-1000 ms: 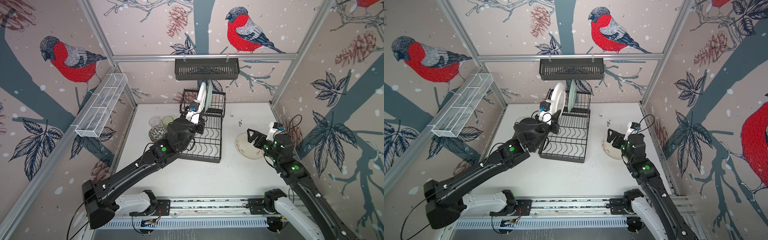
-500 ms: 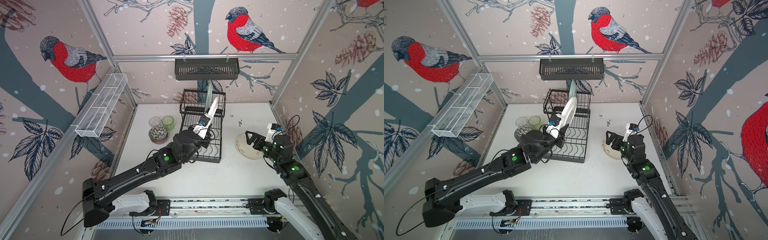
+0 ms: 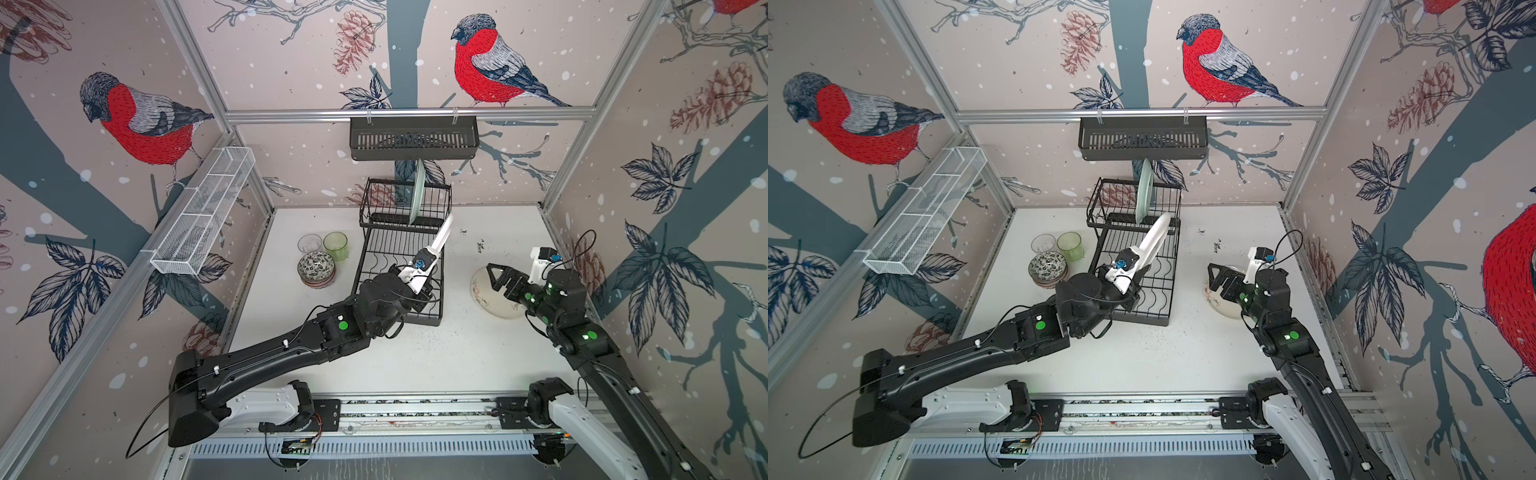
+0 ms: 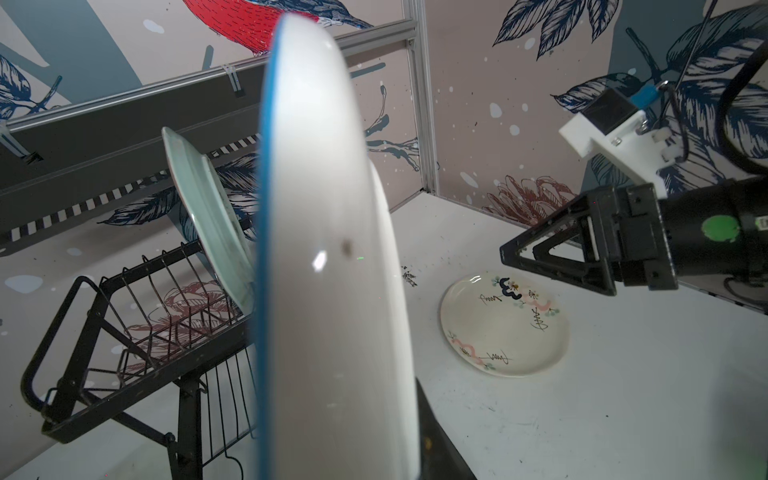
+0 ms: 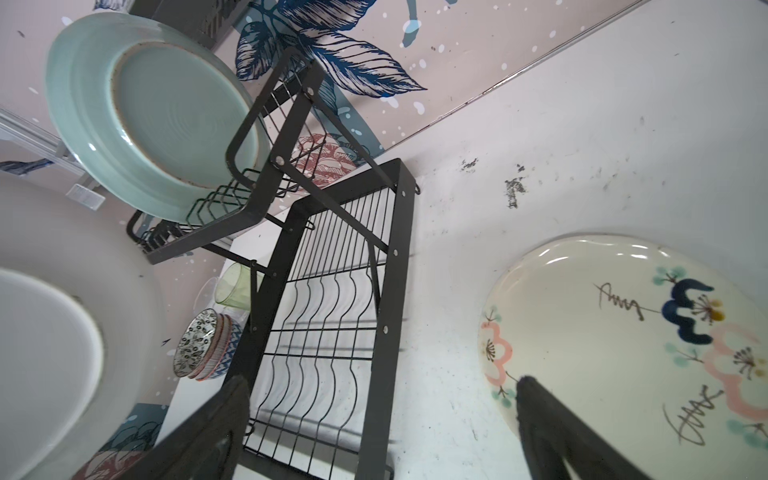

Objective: Unload the mixed dishes from the dish rack
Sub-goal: 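Lift the watermelon-painted plate up and out of the rack with the left gripper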

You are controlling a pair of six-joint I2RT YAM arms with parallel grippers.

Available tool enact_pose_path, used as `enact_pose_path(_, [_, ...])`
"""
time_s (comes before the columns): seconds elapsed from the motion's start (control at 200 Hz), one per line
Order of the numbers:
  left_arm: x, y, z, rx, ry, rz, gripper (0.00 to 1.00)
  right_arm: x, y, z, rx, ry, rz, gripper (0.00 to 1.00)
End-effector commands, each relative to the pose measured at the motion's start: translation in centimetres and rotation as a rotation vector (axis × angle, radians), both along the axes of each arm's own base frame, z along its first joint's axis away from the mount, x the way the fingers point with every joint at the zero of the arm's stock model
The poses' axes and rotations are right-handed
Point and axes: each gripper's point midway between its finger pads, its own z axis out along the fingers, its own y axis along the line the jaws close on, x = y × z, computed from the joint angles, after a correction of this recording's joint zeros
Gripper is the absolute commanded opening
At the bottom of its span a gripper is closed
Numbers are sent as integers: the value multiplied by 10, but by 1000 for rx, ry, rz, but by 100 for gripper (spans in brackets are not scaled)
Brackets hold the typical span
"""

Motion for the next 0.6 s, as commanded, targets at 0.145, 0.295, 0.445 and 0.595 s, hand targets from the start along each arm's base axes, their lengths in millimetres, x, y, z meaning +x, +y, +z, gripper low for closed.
enact_pose_path(0.145, [5, -5, 0, -91, -57, 15, 0, 1, 8, 22, 84, -29, 48, 99])
enact_pose_path(0.295, [6, -12, -16, -82, -44, 2, 0, 0, 11, 26, 120, -15, 74, 99])
enact_pose_path(0.445, [6, -25, -26, -56, -46, -14, 0, -4, 10, 32, 155, -4, 80, 100])
enact_pose_path(0.595, [8, -38, -35, -27, -53, -27, 0, -8, 5, 38, 182, -12, 67, 99])
